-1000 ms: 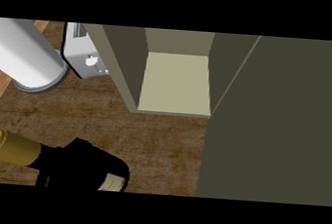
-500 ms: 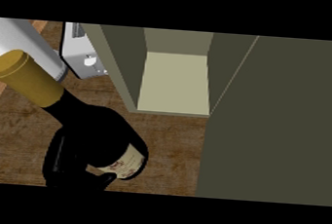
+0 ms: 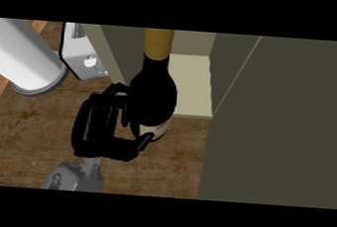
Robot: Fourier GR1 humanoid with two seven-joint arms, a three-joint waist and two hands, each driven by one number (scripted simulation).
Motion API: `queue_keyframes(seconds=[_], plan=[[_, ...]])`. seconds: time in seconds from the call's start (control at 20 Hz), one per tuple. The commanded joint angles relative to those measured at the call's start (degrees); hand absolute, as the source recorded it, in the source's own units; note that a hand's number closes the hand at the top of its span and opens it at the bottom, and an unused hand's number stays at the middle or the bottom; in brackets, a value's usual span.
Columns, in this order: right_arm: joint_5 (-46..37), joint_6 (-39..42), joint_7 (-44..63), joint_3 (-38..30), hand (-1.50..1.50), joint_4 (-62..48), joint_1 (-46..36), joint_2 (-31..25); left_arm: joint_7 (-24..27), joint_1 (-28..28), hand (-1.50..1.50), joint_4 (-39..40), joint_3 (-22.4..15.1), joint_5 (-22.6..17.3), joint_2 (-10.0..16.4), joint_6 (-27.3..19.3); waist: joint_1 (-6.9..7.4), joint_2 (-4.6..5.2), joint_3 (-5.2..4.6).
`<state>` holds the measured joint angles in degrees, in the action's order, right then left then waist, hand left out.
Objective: Pick up the wine, place it into the cabinet and close the cabinet
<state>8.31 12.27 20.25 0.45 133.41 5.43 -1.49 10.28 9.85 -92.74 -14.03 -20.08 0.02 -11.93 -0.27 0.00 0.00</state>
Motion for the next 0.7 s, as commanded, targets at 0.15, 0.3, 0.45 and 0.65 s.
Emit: queue_keyframes(seconds=[0.15, 0.3, 0.45, 0.65], plan=[[0.3, -0.1, -0.3, -1.4, -1.5, -2.1, -1.7, -0.5, 1.3, 12.9, 1.5, 12.8, 0.2, 1.7, 0.0, -4.9, -0.23, 0.07, 0.0], [-1.4, 0.4, -2.5, 0.1, -1.5, -1.7, 0.9, 0.6, 1.0, 9.7, 1.5, 9.5, -7.5, 4.5, 0.0, -10.5, -0.02, -0.03, 0.01], [-1.2, 1.8, -5.8, -1.0, -1.5, -5.7, -0.4, 0.1, 4.3, 15.9, 1.5, 19.6, -6.6, 2.5, 0.0, -11.2, -0.21, 0.08, 0.0], [-2.5, 2.2, -5.1, 1.3, -1.5, -0.5, 3.8, 0.6, 9.5, 16.7, 1.5, 23.8, -13.7, -2.8, 0.0, -17.8, -0.48, 0.04, -0.01]])
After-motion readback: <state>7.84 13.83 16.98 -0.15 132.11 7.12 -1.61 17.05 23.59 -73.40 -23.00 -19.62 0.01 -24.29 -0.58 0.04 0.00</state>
